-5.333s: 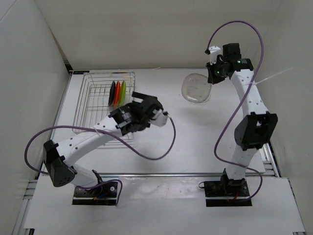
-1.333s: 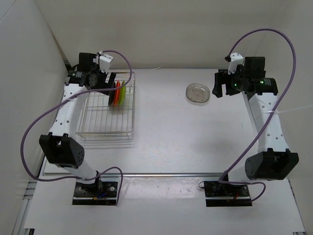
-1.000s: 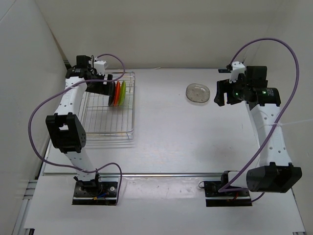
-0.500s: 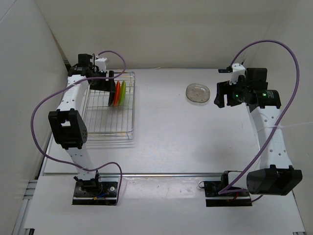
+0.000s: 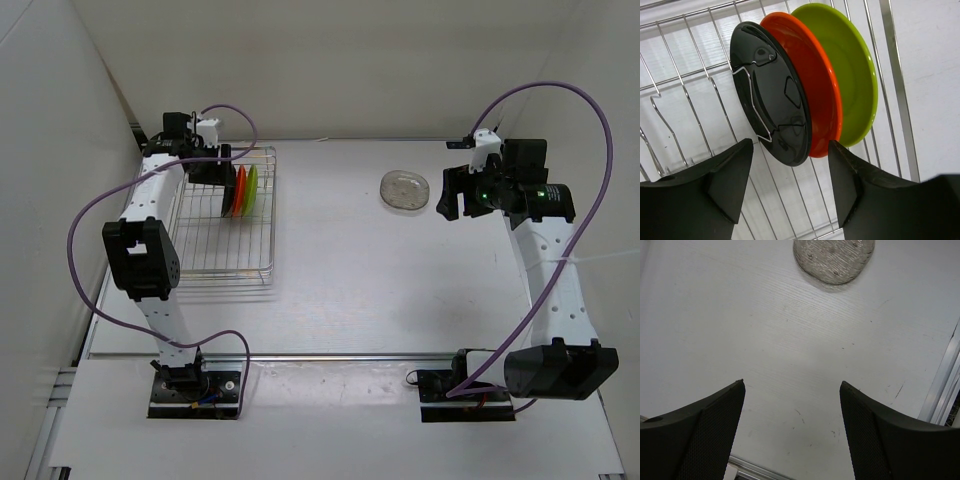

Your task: Unload the plates from the dish rack

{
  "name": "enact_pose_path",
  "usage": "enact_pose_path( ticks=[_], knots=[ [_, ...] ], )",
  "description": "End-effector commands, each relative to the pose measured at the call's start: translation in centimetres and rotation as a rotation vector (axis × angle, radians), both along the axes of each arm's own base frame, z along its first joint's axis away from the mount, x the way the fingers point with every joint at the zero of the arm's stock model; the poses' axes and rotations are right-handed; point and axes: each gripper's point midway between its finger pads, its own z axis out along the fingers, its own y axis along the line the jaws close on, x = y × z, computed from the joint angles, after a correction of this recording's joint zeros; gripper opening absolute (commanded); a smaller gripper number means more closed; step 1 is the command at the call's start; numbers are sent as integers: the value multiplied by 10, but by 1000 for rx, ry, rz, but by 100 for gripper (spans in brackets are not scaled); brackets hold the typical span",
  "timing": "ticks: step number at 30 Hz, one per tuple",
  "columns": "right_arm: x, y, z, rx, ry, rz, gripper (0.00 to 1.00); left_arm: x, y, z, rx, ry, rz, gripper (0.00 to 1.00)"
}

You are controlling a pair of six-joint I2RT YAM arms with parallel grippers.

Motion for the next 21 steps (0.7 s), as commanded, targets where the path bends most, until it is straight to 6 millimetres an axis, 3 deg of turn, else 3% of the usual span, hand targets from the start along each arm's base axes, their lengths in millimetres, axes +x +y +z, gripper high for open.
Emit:
enact_pose_path(
  ticks=[1,8,15,19,21],
  knots=[
    [-4,5,15,17,-54,22,79,7,0,8,6,-47,13,71],
    [-6,7,18,23,-63,29,79,6,-6,-1,21,-44,5,63],
    [-5,7,21,23,-72,29,79,5,-15,-7,22,-38,-3,61],
    [-5,7,21,23,-72,29,79,5,-14,-8,23,-35,10,41],
    [-5,7,21,23,-72,29,79,5,-14,-8,23,-35,10,37]
  ],
)
